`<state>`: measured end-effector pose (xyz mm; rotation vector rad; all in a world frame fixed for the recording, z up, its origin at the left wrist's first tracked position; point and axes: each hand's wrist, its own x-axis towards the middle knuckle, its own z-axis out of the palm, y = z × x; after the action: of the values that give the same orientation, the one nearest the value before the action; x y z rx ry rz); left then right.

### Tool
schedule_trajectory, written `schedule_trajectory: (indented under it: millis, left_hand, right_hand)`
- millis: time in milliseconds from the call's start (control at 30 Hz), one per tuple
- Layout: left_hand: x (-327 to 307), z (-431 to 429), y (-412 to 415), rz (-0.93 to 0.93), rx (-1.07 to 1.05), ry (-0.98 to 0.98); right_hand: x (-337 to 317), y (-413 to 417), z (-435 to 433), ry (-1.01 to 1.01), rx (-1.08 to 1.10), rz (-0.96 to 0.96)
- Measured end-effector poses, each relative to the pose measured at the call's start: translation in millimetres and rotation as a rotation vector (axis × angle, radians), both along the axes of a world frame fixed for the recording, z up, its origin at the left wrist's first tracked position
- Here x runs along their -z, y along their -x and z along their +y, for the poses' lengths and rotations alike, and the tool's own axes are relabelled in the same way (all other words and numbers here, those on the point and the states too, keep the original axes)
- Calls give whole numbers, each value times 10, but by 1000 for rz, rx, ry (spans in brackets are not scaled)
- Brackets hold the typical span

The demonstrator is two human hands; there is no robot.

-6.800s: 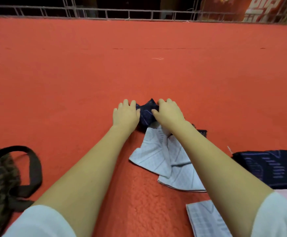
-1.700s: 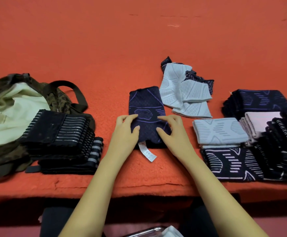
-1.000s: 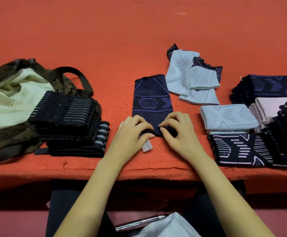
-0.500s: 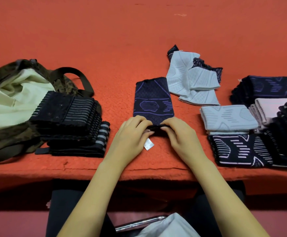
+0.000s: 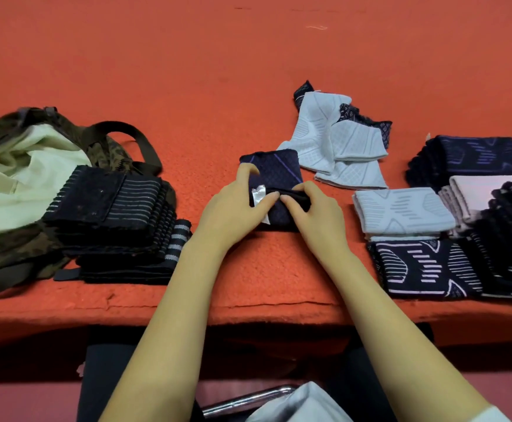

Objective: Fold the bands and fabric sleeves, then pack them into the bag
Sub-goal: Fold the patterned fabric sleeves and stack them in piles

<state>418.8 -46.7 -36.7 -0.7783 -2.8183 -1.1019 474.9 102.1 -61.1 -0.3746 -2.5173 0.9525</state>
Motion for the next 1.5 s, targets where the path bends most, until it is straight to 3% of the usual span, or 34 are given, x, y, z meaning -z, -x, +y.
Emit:
schedule_trajectory:
  millis: [167,500,667,867,1100,1267,1333,1500]
  left_hand:
    - [278,-30,-30,-15,-23,-231]
    - [396,67,36,74,-119,-51]
    - [435,75,17,152,-148,58]
    - [442,60,-14,211,-190,253]
    - [438,74,-25,260,-235,276]
    - [436,8,-11,266,-8,292]
    - [434,-25,0,214,57,308]
    - [424,-53,10,123,96,266]
  right_hand:
    - [27,182,-51,-15,63,-79]
    - [90,143,3,193,-113,101]
    - [135,179,-4,46,-42,60]
    - [122,136,-45,-220,-3,-129]
    - [141,103,-18,-366,-8,-182]
    - [187,124,20,-425,-94,-125]
    - [182,119,57,-393,-187,-178]
    - [173,52,88,-256,-306,-64]
